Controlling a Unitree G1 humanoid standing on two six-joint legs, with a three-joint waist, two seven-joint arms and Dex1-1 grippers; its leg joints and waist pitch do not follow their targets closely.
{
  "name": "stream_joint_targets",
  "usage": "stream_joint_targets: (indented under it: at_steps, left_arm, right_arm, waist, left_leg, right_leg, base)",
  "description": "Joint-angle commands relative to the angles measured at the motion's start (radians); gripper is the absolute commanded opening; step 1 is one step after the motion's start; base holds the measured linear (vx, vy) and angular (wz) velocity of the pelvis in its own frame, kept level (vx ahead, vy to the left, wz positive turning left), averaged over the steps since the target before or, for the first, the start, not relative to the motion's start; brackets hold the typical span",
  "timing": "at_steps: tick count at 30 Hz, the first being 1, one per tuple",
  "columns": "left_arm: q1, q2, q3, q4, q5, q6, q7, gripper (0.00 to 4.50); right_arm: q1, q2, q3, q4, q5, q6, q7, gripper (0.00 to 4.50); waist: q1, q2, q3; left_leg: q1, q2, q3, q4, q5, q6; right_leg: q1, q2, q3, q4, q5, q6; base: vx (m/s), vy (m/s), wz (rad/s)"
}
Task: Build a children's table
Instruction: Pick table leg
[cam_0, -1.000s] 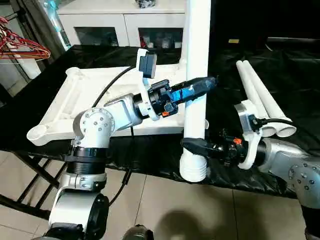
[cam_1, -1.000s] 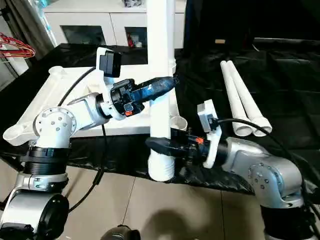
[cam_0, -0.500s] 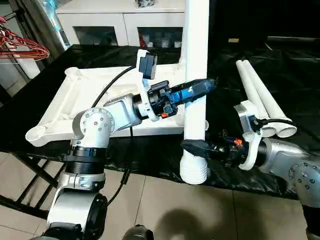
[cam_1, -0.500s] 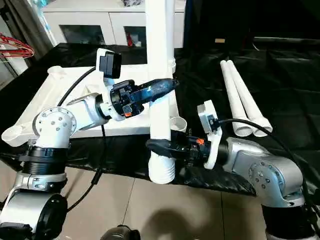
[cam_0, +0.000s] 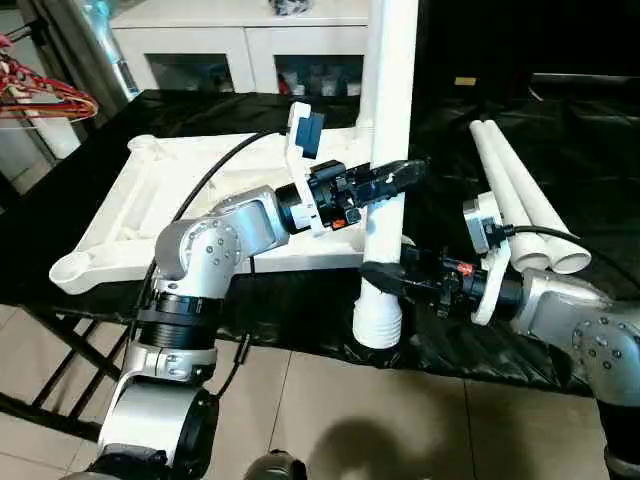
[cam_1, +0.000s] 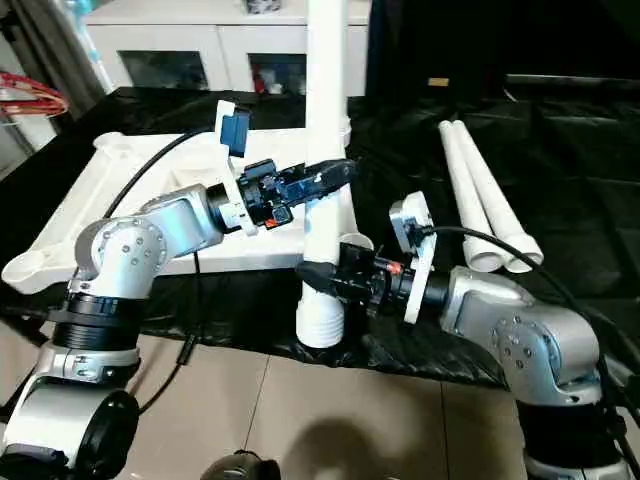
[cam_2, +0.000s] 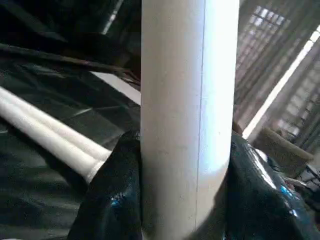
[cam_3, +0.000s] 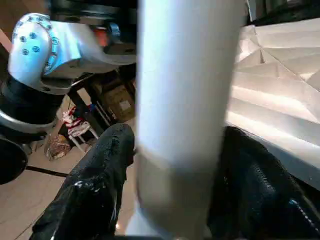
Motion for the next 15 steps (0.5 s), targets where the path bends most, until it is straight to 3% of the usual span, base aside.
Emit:
stream_joint_targets:
  at_steps: [1,15]
  left_arm:
    - [-0.001,0.012,-0.019,-0.026,0.006,-0.001,-0.023,1.81]
    - [-0.015,0.001,-0.046,-0.035,-0.013,0.005,-0.067,1.81]
  right_arm:
    - [-0.016,-0.008,0.001,0.001,0.005,0.021,0.0,2.88]
    - [-0.042,-0.07,0.067,0.027,0.023,0.077,0.102,2.88]
  waist:
    - [0.003,-0.031,-0.085]
    - [0.007,-0.036,-0.084]
  left_leg:
    - [0.028,0.05,-0.027,-0.064,-0.135,0.04]
    - [0.027,0.049,-0.026,-0.061,-0.134,0.042]
  right_leg:
    - [0.047,-0.086,0.044,-0.081,-0.323,-0.133]
    - [0.05,-0.088,0.044,-0.084,-0.358,-0.124]
  base:
    - [0.0,0.0,0.0]
    - [0.0,0.0,0.0]
